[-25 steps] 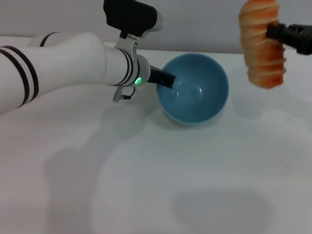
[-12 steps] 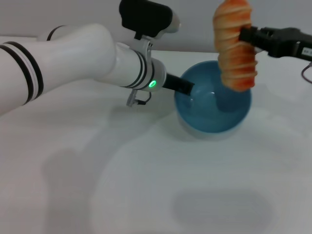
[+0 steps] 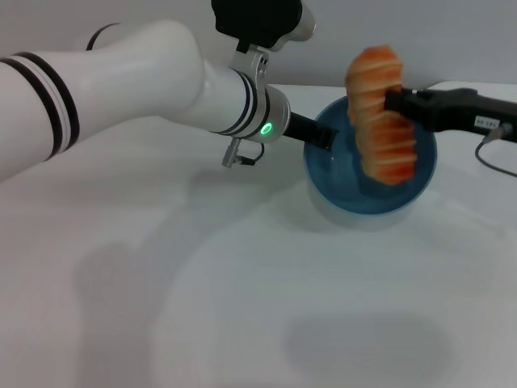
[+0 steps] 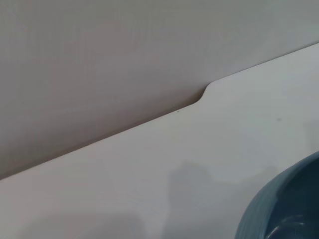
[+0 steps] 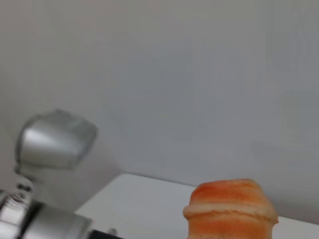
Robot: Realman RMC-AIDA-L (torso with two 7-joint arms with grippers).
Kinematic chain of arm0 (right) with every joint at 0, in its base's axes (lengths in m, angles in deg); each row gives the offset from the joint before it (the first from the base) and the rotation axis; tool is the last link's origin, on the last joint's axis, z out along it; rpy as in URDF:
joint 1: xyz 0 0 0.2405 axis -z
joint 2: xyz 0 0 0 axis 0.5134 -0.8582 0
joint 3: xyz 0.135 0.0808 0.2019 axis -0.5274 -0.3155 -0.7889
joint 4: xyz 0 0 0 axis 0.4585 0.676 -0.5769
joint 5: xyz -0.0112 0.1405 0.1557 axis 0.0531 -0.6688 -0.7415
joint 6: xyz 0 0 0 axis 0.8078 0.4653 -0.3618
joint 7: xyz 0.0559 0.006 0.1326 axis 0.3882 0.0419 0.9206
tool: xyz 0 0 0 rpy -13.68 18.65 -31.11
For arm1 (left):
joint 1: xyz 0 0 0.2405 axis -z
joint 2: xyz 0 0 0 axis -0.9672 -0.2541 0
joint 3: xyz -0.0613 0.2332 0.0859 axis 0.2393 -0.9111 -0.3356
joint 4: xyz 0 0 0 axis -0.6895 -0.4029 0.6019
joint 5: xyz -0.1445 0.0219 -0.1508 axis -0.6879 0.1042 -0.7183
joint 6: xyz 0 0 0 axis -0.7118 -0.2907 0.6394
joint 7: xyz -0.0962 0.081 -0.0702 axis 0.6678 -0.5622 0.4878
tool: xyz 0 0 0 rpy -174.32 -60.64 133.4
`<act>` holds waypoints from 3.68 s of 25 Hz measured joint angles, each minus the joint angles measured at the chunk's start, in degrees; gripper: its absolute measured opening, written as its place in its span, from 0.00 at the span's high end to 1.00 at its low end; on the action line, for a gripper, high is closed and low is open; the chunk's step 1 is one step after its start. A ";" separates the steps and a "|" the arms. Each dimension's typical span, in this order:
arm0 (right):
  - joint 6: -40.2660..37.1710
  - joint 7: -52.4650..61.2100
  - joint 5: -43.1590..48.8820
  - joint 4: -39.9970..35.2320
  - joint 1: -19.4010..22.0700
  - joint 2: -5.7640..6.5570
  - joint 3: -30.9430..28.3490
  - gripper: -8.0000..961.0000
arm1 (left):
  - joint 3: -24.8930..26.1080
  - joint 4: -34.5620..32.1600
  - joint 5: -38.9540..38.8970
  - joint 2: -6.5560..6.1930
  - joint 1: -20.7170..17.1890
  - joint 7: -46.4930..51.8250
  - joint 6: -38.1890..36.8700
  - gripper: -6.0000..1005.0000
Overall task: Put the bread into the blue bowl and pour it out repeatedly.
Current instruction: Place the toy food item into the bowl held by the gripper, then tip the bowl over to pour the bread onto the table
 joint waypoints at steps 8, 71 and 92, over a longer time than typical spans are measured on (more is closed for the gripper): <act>4.00 -2.00 -0.30 2.47 -0.53 -0.22 1.39 0.88 | -0.01 -0.55 -0.31 0.15 -0.46 0.10 -0.34 0.99; -11.74 -75.41 -55.43 30.85 17.46 -0.46 -14.97 0.53 | -20.63 -3.89 -3.39 0.50 -2.90 -2.67 29.92 0.99; -12.20 -75.35 -55.99 31.77 16.20 -0.59 -15.30 0.51 | -31.39 -4.28 -3.57 0.52 -2.87 -2.01 49.46 0.99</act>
